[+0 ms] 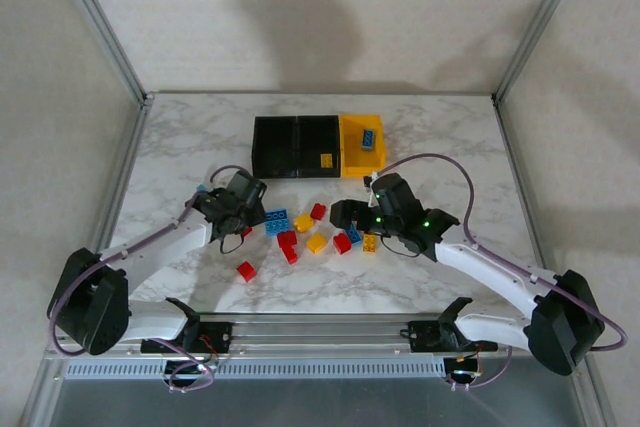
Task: Sort the legos into containers by color
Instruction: Pick up the lego from the middle-left of the table.
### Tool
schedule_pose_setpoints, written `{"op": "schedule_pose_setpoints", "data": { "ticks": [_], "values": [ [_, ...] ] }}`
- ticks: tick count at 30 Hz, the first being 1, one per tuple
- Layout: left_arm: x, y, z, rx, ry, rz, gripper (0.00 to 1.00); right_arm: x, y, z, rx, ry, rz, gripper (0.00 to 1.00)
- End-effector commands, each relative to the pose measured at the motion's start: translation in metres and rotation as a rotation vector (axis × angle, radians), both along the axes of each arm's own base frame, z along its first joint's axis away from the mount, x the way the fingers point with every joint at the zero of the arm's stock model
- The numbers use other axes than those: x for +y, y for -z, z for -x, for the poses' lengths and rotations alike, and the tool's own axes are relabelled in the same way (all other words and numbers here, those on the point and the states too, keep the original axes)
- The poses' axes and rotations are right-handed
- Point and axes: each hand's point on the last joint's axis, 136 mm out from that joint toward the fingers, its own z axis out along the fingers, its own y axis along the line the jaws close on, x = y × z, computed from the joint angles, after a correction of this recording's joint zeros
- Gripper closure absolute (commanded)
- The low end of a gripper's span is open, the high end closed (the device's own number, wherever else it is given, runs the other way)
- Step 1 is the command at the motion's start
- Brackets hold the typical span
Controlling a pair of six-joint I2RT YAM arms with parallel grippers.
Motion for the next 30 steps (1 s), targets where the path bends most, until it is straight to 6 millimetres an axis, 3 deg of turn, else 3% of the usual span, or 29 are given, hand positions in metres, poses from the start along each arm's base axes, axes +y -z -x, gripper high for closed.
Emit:
{"op": "schedule_pose_setpoints", "data": {
  "ticks": [1,10,13,17,21,25,30],
  "values": [
    [0.005,0.015,-0.002,0.015,-0.047,-0.008,0.3,0.011,-0.013,-0.004,-0.031,-0.022,-0.019,0.12],
    [0.01,0.053,-0.005,0.068,-0.069,-0.055,0.33,0.013,-0.015,-0.007,-0.033,-0.024,-0.002,0.12],
    [0.01,0.059,-0.009,0.077,-0.071,-0.075,0.38,0.014,-0.017,-0.008,-0.036,-0.023,-0.001,0.12],
    [0.011,0.061,-0.01,0.087,-0.062,-0.094,0.55,0.013,-0.018,-0.008,-0.04,-0.022,0.002,0.12],
    [0.014,0.054,-0.011,0.074,-0.06,-0.1,0.7,0.012,-0.017,-0.007,-0.039,-0.018,0.0,0.12],
    [0.014,0.041,-0.015,0.055,-0.053,-0.111,0.72,0.012,-0.016,-0.007,-0.038,-0.019,0.001,0.12],
    [0.004,0.008,-0.033,-0.01,-0.025,-0.081,0.73,0.011,-0.025,-0.01,-0.064,-0.016,0.002,0.12]
  ]
}}
